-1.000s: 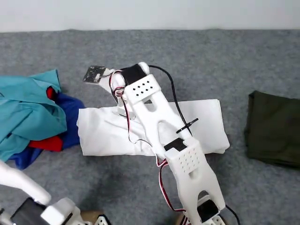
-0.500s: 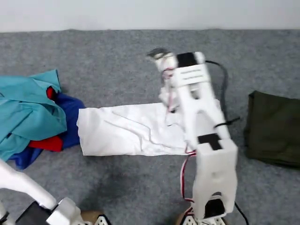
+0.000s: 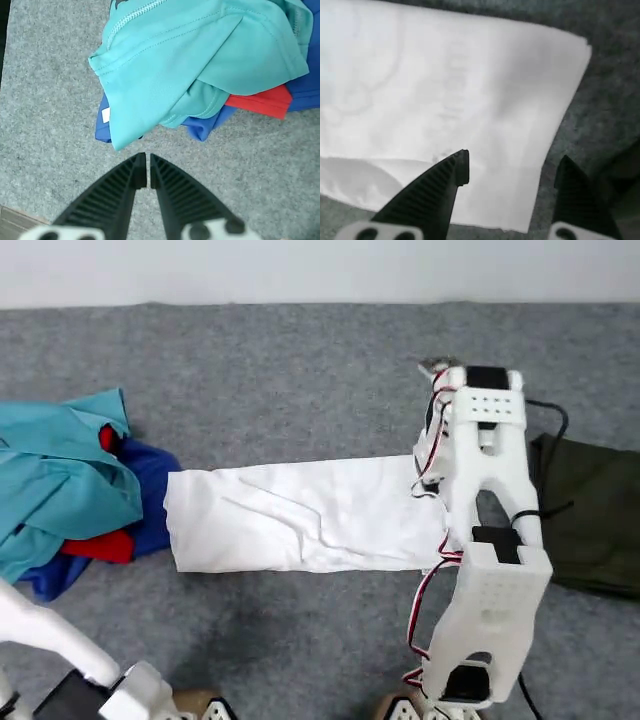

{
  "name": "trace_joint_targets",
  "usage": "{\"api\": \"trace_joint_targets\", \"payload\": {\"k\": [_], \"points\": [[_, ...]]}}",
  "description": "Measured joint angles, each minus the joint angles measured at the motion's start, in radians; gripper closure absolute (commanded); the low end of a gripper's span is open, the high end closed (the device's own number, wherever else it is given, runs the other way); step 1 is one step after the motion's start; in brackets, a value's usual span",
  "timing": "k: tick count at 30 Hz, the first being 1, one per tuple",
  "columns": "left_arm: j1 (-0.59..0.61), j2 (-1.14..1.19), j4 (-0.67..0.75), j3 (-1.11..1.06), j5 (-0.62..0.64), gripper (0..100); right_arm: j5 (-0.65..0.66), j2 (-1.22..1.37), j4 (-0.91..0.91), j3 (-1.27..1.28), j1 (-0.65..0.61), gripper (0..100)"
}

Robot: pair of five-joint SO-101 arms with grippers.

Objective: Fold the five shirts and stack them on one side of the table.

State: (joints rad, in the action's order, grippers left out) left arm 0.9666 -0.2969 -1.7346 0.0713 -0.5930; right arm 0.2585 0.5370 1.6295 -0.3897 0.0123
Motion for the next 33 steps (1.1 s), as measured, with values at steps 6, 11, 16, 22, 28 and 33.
{"api": "trace_joint_targets", "payload": {"k": [6,11,16,22,28,33], "points": [[-0.025,0.0,0.0,0.0,0.0,97,-0.002,0.0,-0.161,0.18,0.005,72.0],[-0.025,0.0,0.0,0.0,0.0,97,-0.002,0.0,-0.278,0.245,0.021,73.6],[-0.025,0.0,0.0,0.0,0.0,97,-0.002,-0.006,-0.338,0.31,0.023,91.6],[-0.025,0.0,0.0,0.0,0.0,97,-0.002,-0.021,-0.339,0.325,0.028,98.8],[-0.025,0.0,0.0,0.0,0.0,97,0.038,-0.094,-0.31,0.339,0.029,98.8],[-0.025,0.0,0.0,0.0,0.0,97,0.163,-0.209,-0.295,0.339,0.114,98.8]]}}
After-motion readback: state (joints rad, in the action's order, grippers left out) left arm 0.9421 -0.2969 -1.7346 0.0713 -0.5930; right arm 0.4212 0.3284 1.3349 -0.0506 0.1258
